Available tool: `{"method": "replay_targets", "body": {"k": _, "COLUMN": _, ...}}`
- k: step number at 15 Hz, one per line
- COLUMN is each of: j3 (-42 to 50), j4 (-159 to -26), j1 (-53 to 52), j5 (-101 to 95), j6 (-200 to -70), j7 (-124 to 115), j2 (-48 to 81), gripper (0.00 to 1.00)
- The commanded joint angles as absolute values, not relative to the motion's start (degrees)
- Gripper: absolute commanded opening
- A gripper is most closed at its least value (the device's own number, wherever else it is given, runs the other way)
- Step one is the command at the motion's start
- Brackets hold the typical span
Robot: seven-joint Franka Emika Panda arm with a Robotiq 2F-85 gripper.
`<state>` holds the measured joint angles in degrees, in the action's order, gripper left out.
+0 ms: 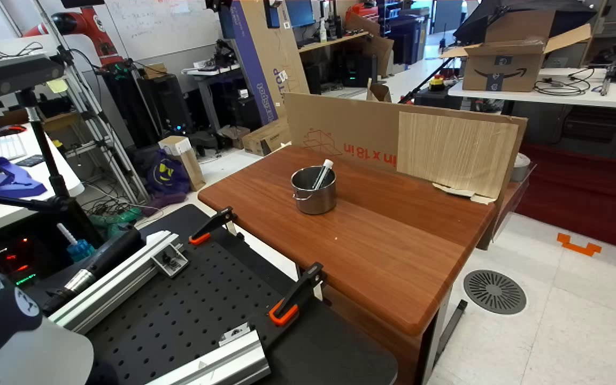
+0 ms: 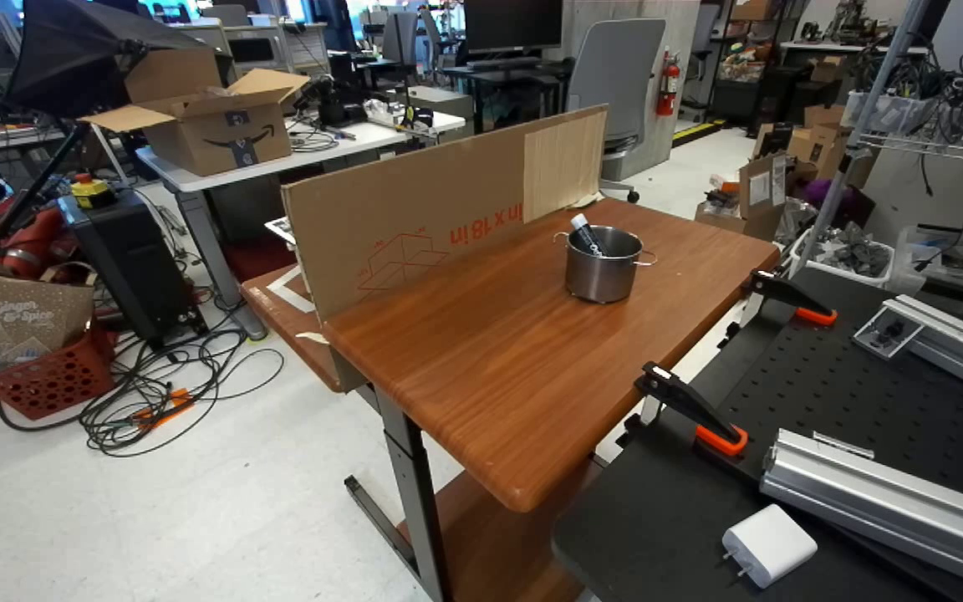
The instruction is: Take the marker from the bowl and put it on the table
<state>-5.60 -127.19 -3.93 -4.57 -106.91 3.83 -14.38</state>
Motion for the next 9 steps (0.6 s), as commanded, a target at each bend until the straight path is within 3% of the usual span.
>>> {"method": "replay_targets", "body": {"k": 1, "j3": -5.26, "j4": -127.08, "j1": -4.32, "j5": -4.66, "j6": -106.78, "j7": 3.73, "j2": -14.34, "gripper": 1.0}}
{"method": "replay_targets", "body": {"k": 9, "j3": -3.62, "j4": -127.92, "j1": -3.51, "j5": -2.77, "j6": -116.77, "j7": 3.04, "j2": -10.3, "gripper": 1.0}}
